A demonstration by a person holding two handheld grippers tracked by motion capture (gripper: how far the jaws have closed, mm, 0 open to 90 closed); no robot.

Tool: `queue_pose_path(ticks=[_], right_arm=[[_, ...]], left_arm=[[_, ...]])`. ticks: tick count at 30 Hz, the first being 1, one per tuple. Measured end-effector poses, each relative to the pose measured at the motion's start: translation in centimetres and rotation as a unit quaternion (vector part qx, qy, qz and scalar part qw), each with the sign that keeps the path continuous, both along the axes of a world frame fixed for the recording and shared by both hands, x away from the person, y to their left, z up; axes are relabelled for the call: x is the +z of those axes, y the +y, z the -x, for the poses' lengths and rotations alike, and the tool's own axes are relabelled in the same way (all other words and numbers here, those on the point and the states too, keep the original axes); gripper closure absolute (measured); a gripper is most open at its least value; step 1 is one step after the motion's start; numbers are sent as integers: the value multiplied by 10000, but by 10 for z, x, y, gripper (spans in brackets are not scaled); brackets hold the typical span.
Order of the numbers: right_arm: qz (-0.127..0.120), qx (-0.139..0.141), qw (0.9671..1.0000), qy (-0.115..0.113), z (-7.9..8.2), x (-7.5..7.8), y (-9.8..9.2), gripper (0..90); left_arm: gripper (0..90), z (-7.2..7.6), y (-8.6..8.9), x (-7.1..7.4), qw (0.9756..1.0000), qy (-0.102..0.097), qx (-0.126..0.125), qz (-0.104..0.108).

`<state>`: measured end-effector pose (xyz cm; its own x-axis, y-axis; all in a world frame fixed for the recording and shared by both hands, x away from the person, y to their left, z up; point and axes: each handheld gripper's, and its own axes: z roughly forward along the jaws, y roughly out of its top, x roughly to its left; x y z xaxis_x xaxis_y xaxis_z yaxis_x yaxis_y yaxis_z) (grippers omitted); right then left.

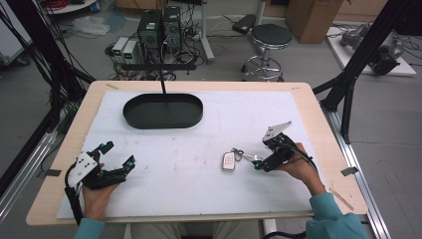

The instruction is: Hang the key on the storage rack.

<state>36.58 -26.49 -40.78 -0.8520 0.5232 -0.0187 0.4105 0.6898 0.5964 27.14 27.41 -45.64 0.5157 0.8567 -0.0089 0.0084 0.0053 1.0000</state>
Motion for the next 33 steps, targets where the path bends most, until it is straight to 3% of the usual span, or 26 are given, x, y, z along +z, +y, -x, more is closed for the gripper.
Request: queue_pose_path(ticks=[3, 4, 10, 11, 12, 15, 25, 33], right_arm=[[77, -14, 9999, 119, -1, -2, 1, 92], [121, 28, 9997, 188, -1, -3, 1, 155], [259, 65, 9993, 263, -1, -5, 2, 196], [355, 122, 9989, 282, -2, -5, 2, 285], [373, 160, 9987, 300, -3, -6, 2, 295], [368, 94, 9986, 365, -3, -6, 1, 307], [518, 158, 9971, 536, -4, -8, 4, 513], [548, 193, 9969, 525, -4, -7, 6, 595]], left_arm=[[82, 0, 0, 0, 10000, 19, -14, -13], [83, 0, 0, 0, 10000, 19, -14, -11], [82, 0, 0, 0, 10000, 49, -24, -11], [83, 0, 0, 0, 10000, 47, -17, -4], [82, -1, 0, 0, 10000, 48, -15, -1], [82, -1, 0, 0, 10000, 68, 0, 27], [82, -1, 0, 0, 10000, 81, -2, 29], [82, -1, 1, 0, 10000, 89, 10, 31]])
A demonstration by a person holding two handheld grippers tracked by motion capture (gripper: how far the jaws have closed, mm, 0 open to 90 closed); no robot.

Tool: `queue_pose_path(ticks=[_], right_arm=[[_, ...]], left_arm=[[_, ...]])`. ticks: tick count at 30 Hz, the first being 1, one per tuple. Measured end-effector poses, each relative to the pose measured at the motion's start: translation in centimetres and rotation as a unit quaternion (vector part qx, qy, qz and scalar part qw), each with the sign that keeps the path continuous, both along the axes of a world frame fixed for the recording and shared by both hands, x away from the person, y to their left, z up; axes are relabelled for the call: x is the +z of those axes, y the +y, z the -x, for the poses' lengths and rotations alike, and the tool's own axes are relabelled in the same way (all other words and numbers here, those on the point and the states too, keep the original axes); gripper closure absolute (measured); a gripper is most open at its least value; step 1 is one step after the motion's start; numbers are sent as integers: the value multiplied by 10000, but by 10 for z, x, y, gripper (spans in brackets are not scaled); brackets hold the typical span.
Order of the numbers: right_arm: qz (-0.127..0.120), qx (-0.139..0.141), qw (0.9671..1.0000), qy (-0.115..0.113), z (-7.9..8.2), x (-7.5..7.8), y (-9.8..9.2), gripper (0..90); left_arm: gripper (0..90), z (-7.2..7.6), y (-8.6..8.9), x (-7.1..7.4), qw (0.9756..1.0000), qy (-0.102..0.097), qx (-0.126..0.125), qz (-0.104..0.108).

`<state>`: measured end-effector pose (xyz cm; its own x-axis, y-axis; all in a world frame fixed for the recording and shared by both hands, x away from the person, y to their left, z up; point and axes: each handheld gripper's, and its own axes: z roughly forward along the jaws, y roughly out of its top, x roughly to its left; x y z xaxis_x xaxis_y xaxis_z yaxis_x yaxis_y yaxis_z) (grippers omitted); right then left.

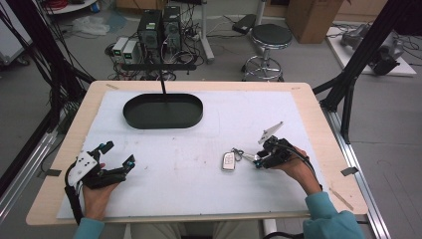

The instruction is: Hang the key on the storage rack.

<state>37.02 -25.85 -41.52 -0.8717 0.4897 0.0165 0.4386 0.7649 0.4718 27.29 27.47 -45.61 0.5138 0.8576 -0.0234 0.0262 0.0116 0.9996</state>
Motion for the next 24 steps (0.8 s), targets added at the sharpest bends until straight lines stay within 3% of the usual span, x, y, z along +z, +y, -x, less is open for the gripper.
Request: queue_pose_path(ticks=[8, 17, 24], right_arm=[[183, 66, 9998, -20, -1, -2, 2, 727], [277, 12, 9996, -62, -2, -1, 3, 741], [210, -88, 9997, -4, -2, -1, 1, 744]], left_arm=[[82, 0, 0, 0, 10000, 4, 5, 1], [82, 0, 0, 0, 10000, 12, -7, -2], [82, 0, 0, 0, 10000, 3, -8, -5]])
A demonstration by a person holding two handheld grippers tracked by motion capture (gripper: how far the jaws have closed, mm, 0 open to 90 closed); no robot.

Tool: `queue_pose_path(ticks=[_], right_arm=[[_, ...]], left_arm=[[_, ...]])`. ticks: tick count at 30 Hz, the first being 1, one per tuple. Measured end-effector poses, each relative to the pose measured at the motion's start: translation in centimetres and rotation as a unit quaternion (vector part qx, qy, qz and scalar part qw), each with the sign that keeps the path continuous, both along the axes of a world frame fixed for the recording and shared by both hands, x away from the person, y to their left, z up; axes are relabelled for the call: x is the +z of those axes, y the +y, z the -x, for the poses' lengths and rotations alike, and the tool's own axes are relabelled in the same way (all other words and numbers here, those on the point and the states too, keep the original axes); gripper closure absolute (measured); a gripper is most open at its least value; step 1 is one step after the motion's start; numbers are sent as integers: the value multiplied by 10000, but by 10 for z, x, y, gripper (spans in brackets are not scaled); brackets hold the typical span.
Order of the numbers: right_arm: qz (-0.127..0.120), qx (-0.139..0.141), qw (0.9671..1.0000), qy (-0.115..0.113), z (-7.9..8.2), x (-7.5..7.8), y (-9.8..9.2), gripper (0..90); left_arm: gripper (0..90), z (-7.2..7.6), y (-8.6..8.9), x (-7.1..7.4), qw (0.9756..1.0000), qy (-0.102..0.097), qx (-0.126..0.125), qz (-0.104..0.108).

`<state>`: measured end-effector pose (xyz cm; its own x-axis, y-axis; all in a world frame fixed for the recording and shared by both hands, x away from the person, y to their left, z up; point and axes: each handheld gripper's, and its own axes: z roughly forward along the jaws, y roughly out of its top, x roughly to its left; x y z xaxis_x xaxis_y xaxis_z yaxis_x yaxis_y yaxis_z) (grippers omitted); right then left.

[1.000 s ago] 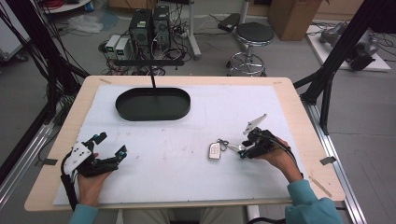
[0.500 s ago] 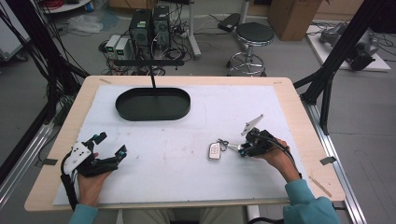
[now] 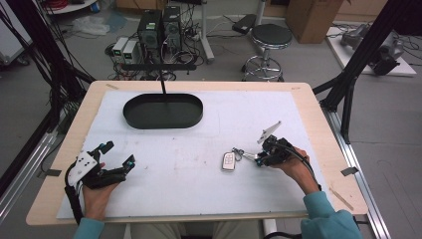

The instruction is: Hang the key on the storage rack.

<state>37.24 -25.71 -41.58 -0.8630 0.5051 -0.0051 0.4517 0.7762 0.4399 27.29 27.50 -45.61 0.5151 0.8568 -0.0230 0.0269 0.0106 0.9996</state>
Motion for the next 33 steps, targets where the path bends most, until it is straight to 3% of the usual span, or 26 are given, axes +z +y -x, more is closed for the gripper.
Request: queue_pose_path(ticks=[7, 18, 21, 22, 23, 26, 33], right_arm=[[-212, -34, 9997, -94, 0, 4, -1, 745], [-928, 73, 9953, -250, 2, 15, 4, 745], [-1189, 182, 9923, -298, 2, 17, 6, 746], [-1443, 220, 9889, -289, 2, 20, 7, 746], [-1443, 220, 9889, -289, 2, 20, 7, 746], [-1801, 300, 9826, -330, 2, 25, 8, 745], [-2170, 481, 9737, -510, 2, 30, 13, 745]], left_arm=[[82, 0, 0, 0, 10000, 7, -6, 7], [82, -1, 0, 1, 9999, 46, -93, 0], [82, -2, 1, 1, 9998, 115, -137, -4], [82, -3, 1, 2, 9998, 125, -159, 21], [82, -3, 1, 3, 9998, 137, -162, 45], [82, -6, 2, 8, 9994, 256, -208, 61], [82, -14, 2, 25, 9985, 325, -435, -87]])
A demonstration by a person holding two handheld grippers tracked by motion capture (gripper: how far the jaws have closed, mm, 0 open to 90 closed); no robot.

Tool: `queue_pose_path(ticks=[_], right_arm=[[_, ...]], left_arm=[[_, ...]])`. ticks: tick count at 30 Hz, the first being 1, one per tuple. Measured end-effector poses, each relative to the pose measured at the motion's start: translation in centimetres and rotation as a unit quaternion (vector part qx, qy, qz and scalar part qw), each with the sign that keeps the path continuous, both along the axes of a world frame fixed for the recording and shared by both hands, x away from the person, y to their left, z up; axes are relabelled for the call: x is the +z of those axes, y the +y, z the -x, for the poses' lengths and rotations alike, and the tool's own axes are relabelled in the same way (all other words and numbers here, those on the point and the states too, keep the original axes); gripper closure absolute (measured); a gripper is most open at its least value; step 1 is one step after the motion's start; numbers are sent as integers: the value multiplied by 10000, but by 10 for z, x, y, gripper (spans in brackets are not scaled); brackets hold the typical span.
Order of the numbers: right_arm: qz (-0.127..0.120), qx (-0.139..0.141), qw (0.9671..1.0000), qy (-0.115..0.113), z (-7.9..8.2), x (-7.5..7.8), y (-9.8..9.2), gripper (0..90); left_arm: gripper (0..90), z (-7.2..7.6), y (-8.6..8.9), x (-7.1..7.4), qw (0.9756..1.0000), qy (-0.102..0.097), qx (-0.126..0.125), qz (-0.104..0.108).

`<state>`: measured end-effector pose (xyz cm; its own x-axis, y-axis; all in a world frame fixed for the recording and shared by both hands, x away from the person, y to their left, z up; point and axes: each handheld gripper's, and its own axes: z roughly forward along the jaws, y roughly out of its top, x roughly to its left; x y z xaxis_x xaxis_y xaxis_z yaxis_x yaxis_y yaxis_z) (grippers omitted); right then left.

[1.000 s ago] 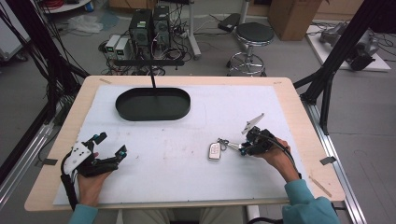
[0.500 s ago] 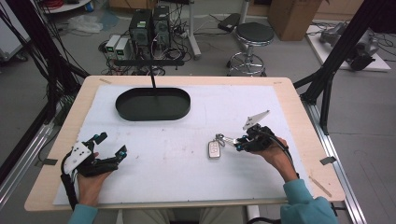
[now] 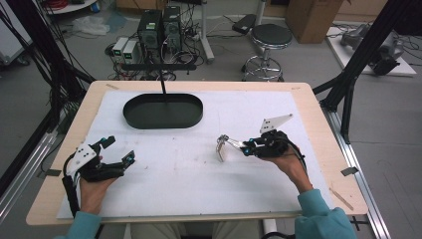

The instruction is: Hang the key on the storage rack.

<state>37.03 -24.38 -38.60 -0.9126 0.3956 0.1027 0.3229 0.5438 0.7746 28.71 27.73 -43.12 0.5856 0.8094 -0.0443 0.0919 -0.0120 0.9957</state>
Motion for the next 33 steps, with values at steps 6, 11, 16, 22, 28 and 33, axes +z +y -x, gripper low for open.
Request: queue_pose_path(ticks=[6, 11, 16, 22, 28, 33], right_arm=[[-328, 121, 9994, -77, 0, 7, 7, 745], [-526, 329, 9979, -190, 1, 22, 17, 745], [-678, 536, 9957, -323, 1, 35, 29, 745], [-709, 705, 9941, -417, 0, 46, 41, 744], [-790, 868, 9919, -487, -2, 52, 48, 745], [-836, 1005, 9906, -404, -1, 57, 52, 746]], left_arm=[[82, -8, -2, 19, 9993, -7, -376, 52], [83, -12, -9, 33, 9975, -93, -692, -56], [82, -15, -14, 45, 9958, -98, -901, -166], [83, -20, -20, 60, 9923, -91, -1203, -262], [82, -28, -29, 77, 9863, -97, -1592, -414], [83, -36, -38, 89, 9804, -109, -1913, -468]])
